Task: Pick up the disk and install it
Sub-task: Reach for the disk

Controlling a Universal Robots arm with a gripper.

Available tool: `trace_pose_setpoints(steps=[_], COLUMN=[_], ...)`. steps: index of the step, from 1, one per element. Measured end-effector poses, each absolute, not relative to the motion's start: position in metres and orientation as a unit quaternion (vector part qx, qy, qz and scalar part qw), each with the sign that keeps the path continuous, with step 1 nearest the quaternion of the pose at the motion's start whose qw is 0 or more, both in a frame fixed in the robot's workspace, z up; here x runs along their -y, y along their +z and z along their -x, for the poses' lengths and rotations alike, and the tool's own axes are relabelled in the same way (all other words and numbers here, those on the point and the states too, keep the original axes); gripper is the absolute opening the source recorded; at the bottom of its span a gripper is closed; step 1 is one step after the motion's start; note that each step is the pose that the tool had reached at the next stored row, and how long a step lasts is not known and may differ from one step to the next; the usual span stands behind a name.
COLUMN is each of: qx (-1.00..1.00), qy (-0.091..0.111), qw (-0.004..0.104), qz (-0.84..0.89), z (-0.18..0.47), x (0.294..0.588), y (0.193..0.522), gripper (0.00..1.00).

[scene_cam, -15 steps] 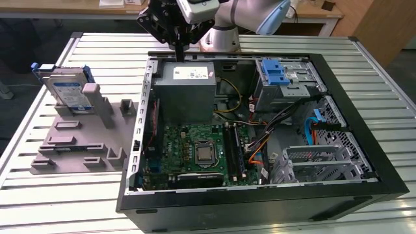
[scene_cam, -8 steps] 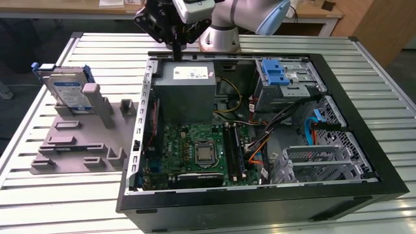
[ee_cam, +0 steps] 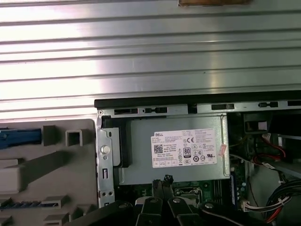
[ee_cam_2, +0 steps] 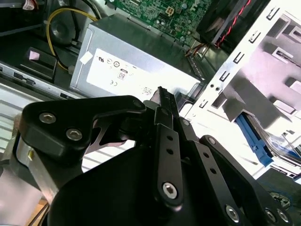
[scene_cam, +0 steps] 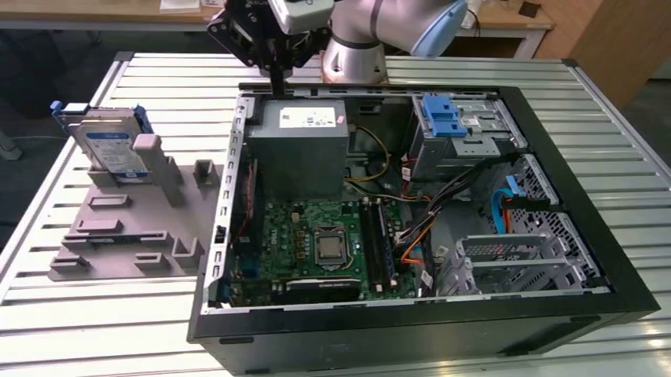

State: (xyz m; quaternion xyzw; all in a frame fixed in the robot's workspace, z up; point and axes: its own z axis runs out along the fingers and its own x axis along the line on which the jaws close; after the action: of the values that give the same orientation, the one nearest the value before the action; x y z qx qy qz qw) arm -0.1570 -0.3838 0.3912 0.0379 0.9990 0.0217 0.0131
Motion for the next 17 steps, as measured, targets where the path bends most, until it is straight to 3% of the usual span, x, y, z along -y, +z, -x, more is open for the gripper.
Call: trace_pose_setpoints(steps=[17], qx=[-0.999], qy=[0.022], qw=[0.013], qz=[-0.038], z=[0.176], x=[0.373], y=[0.389], gripper=[0.11])
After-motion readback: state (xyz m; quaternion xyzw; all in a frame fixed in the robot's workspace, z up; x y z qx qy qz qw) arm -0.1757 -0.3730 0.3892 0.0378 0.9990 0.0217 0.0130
